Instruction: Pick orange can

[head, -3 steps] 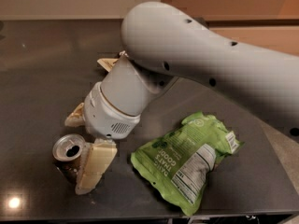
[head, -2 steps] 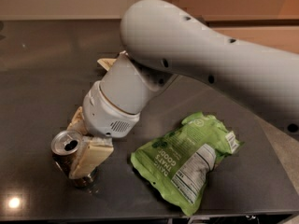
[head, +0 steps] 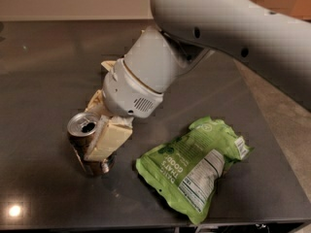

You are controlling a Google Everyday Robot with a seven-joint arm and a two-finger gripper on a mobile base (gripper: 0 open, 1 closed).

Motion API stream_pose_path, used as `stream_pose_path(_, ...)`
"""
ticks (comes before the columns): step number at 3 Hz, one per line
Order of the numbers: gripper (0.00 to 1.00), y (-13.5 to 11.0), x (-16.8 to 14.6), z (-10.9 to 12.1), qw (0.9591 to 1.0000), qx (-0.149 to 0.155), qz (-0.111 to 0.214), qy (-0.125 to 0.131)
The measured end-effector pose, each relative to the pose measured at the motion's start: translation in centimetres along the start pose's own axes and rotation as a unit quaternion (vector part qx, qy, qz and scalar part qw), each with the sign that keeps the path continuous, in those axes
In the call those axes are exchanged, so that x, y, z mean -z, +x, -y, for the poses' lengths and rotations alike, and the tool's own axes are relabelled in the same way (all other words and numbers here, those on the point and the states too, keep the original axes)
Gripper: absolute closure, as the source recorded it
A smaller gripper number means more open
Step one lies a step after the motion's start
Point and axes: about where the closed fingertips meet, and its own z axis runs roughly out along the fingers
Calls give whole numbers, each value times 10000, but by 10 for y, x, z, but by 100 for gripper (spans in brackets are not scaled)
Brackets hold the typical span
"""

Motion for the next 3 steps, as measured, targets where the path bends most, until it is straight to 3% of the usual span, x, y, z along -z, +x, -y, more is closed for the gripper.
stream_pose_path(1, 100, 3, 36, 16, 9999, 27, 161, 26)
stream_pose_path(2, 100, -15, 107, 44, 9982, 347, 466, 134)
stream_pose_path(3, 100, -15, 106, 44, 9982, 346, 466, 132)
